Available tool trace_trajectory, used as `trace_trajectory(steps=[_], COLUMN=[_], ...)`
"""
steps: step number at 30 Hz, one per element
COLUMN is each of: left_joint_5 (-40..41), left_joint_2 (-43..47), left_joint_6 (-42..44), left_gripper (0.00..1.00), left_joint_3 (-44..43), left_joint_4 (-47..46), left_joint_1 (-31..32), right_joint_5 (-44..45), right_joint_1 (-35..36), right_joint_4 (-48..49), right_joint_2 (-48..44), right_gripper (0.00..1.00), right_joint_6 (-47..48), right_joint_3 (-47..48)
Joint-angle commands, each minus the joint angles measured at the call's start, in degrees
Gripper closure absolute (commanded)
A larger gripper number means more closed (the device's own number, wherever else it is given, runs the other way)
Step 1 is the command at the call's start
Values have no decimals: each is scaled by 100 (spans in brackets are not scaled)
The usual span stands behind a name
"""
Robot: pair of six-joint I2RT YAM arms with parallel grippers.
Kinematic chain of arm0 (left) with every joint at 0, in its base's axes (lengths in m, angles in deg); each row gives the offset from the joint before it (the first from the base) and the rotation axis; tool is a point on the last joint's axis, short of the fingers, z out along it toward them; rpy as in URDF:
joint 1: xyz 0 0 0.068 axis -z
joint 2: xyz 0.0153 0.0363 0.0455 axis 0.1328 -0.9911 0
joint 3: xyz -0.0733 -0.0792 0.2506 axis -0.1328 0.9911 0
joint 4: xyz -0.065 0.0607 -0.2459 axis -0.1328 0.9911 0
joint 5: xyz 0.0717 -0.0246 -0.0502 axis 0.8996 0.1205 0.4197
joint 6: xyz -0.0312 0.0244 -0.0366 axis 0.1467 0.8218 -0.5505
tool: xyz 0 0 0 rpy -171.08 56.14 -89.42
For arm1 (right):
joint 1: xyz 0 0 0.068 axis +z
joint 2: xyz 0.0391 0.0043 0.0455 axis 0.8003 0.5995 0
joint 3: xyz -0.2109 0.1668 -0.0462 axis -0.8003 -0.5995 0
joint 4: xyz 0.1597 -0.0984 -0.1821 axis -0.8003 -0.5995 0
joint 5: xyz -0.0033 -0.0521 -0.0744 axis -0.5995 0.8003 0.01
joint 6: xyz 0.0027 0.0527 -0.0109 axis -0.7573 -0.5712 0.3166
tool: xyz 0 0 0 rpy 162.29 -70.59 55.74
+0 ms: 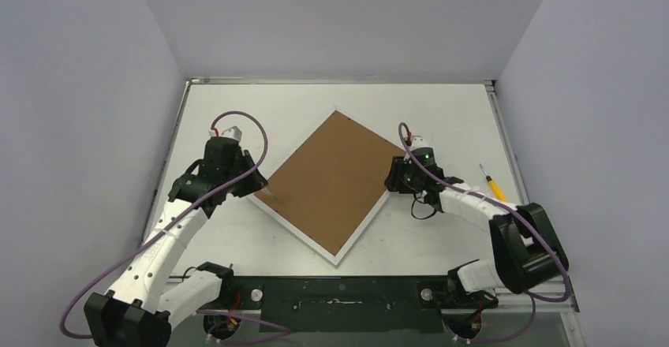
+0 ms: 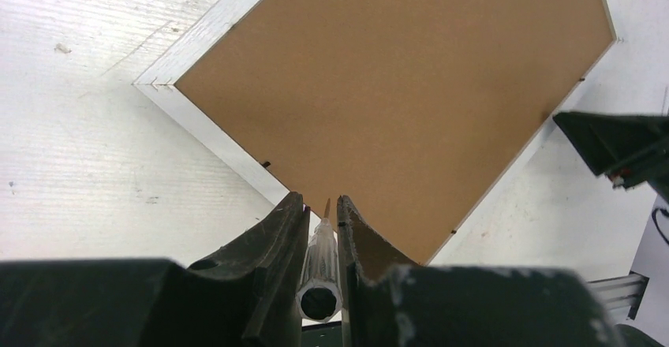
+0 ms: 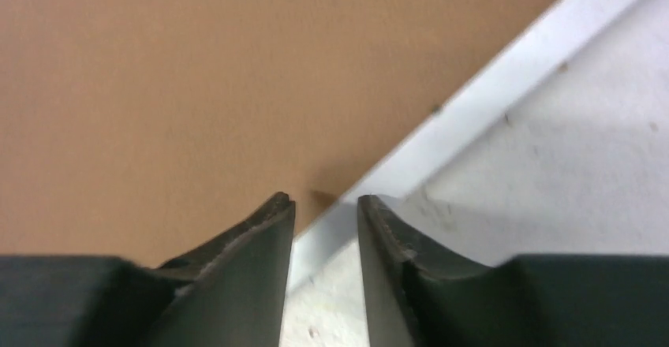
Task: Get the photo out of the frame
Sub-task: Adjust the photo frame at the center of the board.
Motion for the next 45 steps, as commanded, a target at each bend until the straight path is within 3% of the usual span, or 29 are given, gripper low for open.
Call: trace_trajectory(steps=[1,6,13,20,26,32,33,34,37,42,45], left_joint_5=[322,702,1094,883,699,551,552,551,578,800,881], left_joint_2=[195,421,647,850,977,1040,1050,1077,1143,1279,1389], left_joint_6=[-197,-306,-371,-168,-78,-6,10,33,109,91,19], left_gripper=[100,100,100,100,100,100,100,100,100,100,100], left_joint_3=[35,-7,-77,-99,-56,30,41,51,52,-25,24], left_joint_4=[-168,-41,184,274,213,119,110,103,107,229,170], left_joint_1=[-78,-121,-419,-1211,-1628,-1713,-1725,-1736,-1760,-1942,-1978], right_joint_5=[238,-366,34,1416,2316,3214,3258,3273,3291,3583,3391], right_joint_1=[31,448,2848,4894,5711,6212,6265,6310,6443,6367,5999], right_joint_4=[109,-13,-676,-1266,-1609,-2595,-2693,-2768,-2749,-2299,-1471], right_joint_2=[-911,-1092,-708,217,1061,1791,1866,1924,2114,2876,3402], right_gripper=[57,44,27,27,36,46,51,65,81,88,94], right_joint_6=[-145,523,1926,1415,185,-731,-882,-975,-1111,-799,-422], right_joint_3=[-486,132,866,1560,1809,2297,2327,2370,2567,3646,4443])
